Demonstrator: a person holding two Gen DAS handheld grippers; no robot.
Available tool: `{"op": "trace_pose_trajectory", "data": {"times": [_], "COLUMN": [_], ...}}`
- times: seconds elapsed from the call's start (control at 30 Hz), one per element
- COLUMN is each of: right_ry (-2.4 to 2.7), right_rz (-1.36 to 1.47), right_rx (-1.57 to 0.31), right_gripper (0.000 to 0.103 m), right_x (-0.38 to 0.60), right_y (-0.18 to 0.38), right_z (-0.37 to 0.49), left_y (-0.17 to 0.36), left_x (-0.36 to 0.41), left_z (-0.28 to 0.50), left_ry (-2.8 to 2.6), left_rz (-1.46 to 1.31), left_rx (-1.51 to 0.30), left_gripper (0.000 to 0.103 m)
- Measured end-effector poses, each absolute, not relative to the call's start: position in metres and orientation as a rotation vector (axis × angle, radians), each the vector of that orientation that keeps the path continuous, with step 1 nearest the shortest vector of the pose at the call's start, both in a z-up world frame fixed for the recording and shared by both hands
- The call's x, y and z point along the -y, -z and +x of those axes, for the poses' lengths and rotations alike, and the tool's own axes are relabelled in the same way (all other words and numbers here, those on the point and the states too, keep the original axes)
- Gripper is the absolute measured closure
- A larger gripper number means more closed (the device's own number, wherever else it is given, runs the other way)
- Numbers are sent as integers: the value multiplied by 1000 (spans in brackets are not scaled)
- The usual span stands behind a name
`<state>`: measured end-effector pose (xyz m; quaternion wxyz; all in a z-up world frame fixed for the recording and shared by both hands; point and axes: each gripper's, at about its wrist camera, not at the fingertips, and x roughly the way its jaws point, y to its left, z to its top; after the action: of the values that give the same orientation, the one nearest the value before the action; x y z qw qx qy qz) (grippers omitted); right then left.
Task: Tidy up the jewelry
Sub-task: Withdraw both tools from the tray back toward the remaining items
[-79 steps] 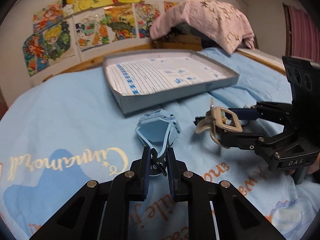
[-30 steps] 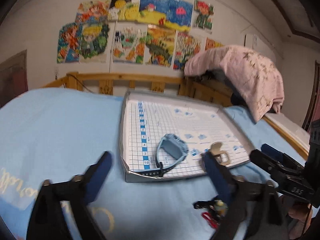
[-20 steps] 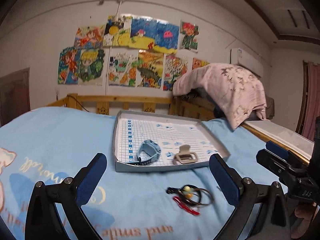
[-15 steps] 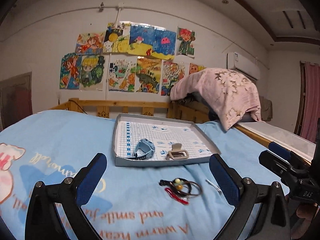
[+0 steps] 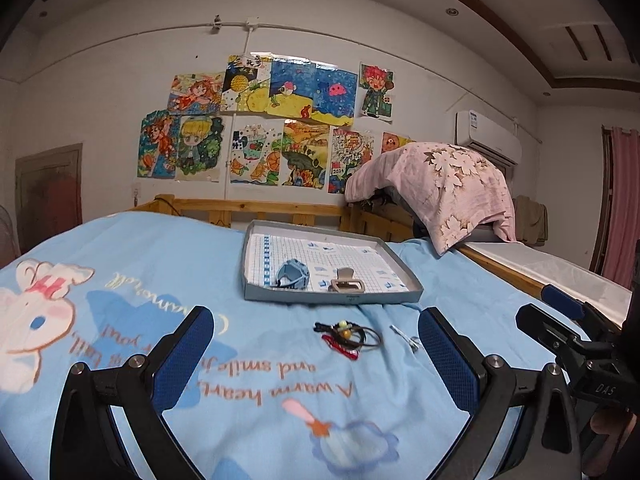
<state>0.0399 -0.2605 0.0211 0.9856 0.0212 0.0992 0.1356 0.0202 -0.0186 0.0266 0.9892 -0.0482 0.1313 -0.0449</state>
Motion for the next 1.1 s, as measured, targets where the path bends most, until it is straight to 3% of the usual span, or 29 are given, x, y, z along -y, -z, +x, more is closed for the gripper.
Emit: {"op": "trace_pose_trajectory", "data": {"times": [0.43,1.1], "right_ry": [-265,-214], "right_rz": [39,42], "right_rx": [-251,-304], "right_gripper": [2,2], "right_x": [270,267], "right_y": [-9,-12], "right_z": [23,139], "left_y": [-10,-12], "left_x": [25,23], "left_z": [14,127], "left_ry": [80,66], "left_rz": [-98,-95], "left_rx": [-329,-417], "left_gripper": [0,0]}}
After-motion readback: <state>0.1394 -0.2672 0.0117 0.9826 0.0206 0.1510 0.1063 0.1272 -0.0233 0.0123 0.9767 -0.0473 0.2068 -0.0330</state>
